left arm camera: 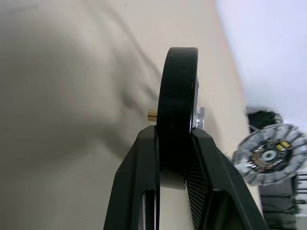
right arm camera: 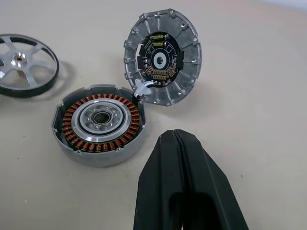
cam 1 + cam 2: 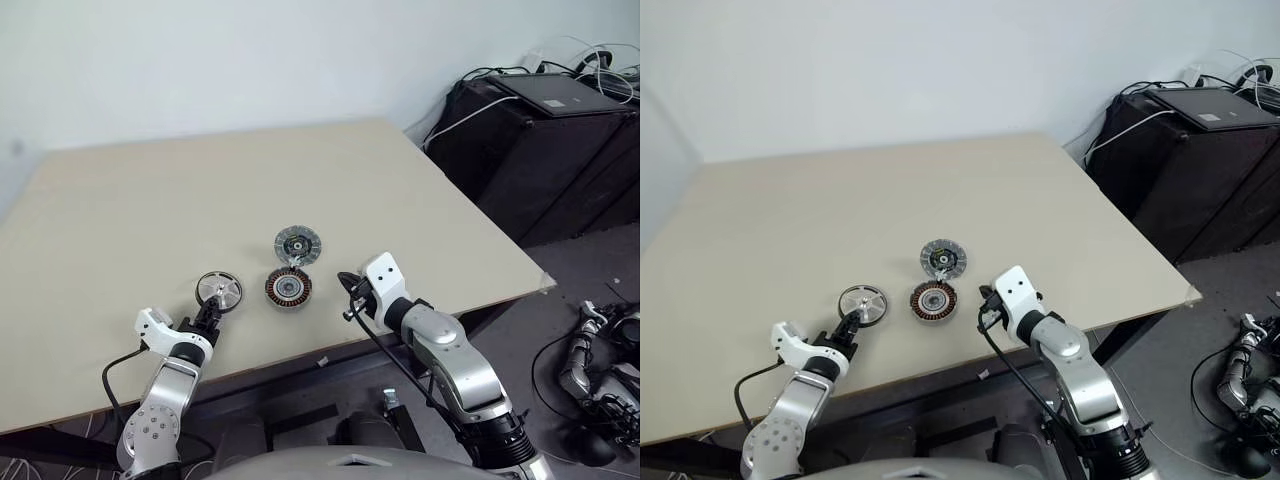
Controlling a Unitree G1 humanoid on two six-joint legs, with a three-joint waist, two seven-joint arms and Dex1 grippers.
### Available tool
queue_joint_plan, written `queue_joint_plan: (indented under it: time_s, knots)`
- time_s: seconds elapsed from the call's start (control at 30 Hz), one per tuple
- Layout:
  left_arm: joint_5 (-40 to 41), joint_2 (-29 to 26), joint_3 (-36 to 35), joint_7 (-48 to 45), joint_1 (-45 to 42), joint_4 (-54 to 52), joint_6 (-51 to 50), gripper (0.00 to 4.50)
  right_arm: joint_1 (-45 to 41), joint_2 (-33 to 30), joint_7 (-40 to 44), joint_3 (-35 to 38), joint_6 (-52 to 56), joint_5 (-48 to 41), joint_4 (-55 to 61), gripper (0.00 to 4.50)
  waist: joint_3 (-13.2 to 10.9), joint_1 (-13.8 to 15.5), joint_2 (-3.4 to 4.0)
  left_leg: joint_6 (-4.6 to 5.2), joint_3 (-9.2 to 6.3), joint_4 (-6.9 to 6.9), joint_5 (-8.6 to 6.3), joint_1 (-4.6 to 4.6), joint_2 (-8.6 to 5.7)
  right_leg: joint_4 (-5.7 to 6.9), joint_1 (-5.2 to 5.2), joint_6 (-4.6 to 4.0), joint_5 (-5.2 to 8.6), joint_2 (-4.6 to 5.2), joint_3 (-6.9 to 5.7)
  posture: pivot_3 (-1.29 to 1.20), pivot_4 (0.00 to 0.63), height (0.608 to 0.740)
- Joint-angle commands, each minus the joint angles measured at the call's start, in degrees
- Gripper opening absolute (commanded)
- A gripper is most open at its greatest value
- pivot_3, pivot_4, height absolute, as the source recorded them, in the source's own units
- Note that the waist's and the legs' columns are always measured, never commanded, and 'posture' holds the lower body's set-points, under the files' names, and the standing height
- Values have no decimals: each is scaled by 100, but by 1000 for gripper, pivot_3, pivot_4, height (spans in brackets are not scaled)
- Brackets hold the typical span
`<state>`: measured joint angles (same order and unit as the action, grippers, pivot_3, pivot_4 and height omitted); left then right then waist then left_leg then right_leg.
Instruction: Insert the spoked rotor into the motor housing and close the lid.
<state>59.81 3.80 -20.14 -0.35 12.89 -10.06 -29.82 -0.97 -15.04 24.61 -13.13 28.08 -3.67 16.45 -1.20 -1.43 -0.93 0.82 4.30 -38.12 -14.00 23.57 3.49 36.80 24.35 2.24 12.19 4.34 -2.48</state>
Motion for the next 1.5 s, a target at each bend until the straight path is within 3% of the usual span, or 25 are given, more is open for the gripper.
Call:
queue_joint_plan:
  time_s: [0.03,0.2,0.5,1.5]
  knots:
    - [617,419,243,-495,6,-652,28,419,-41,2,-32,43,-13,-41,276,0,-4,3,-6,-2,0,0,-1,1,0,0,0,0,0,0,0,0,0,740]
    - [1303,292,573,-778,98,-706,-390,419,1,0,-55,46,3,-30,319,0,-4,-2,-6,0,1,0,0,0,-1,-2,-2,0,0,1,3,0,0,740]
    - [906,-83,1224,-760,-356,-88,-924,419,68,-12,-122,47,-33,0,350,0,-4,-3,-6,6,-4,-3,4,-2,-2,1,-4,0,0,-1,2,0,0,740]
    - [321,280,1021,-789,-780,976,-959,419,207,-58,-231,41,-3,12,525,0,-5,0,-5,8,-8,-2,4,0,-3,-2,-2,0,0,-3,3,0,0,740]
